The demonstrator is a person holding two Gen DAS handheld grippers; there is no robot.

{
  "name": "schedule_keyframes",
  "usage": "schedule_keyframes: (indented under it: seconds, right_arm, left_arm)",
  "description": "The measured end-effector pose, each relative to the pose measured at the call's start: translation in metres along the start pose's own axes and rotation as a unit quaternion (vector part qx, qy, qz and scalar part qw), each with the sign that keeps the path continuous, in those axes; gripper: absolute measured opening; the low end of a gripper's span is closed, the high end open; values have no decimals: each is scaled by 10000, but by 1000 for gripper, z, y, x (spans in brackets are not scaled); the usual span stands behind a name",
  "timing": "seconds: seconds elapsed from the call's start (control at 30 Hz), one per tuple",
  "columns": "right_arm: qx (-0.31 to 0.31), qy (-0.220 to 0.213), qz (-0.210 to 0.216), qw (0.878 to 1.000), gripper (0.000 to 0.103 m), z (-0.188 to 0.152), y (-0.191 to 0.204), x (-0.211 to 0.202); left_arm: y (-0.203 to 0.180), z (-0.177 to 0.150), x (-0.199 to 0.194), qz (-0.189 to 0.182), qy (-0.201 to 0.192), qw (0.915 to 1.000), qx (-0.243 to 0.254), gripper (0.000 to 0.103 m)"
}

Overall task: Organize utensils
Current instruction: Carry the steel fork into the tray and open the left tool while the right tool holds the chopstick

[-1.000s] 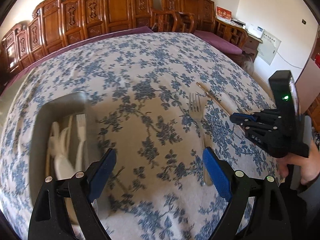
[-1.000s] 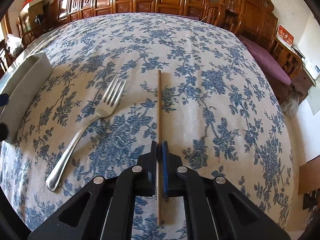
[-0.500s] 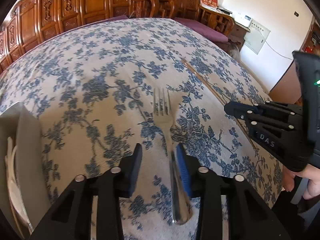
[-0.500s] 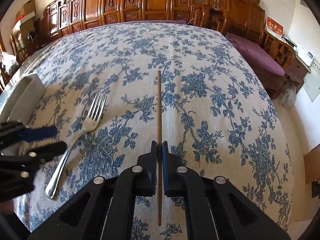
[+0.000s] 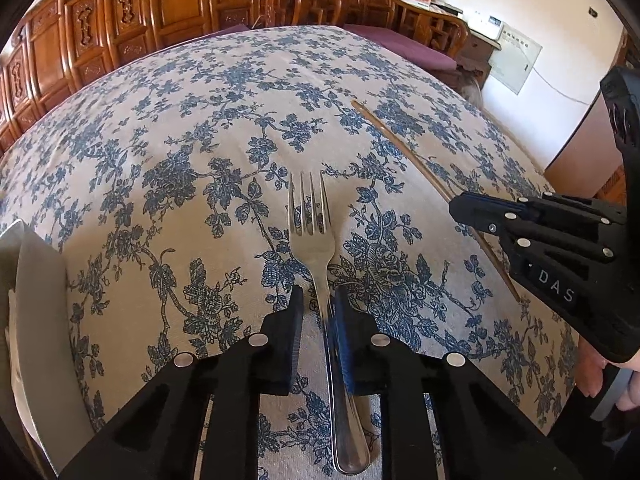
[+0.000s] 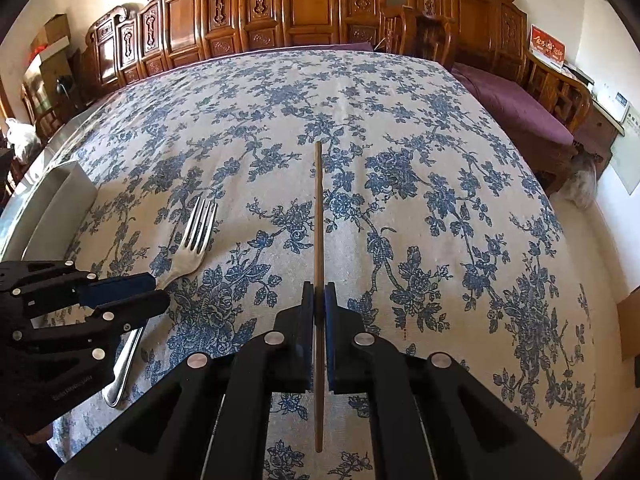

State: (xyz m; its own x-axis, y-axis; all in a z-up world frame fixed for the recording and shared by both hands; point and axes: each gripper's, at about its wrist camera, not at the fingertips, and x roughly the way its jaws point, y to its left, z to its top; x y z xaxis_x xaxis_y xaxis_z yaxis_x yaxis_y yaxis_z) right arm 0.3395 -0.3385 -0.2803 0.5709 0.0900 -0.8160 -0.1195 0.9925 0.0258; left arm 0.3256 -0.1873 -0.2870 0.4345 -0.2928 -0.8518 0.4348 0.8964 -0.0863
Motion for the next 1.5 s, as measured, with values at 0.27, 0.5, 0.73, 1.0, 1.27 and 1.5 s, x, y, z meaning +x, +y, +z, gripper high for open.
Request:
schedule_keyframes:
  seconds: [0.27, 0.5, 0.73, 1.0, 1.27, 1.5]
  right_arm:
    - [-11, -51, 73, 10000, 6, 0, 2, -3]
    - [-121, -97, 148, 9998, 6, 0, 12, -7]
    - [-218, -148, 246, 9994, 6, 0, 21, -11]
    - [-341, -280, 447, 9980, 6, 3, 39, -21]
    - [-591, -454, 714, 9947, 6, 6, 69, -37]
    - [-846, -530, 814, 9917, 6, 4, 91, -45]
  left_arm:
    - [-1, -1, -3, 58, 30, 10000, 36, 6]
    - [4, -7, -17, 74, -17, 10000, 36, 6]
    - [15, -8, -39, 199, -172, 9996, -74, 6]
    - [34, -11, -67, 421, -322, 9982, -272, 6]
    - [49, -14, -102, 571, -558, 9960, -405, 6]
    - [62, -24, -126, 568, -699, 9949, -457, 6]
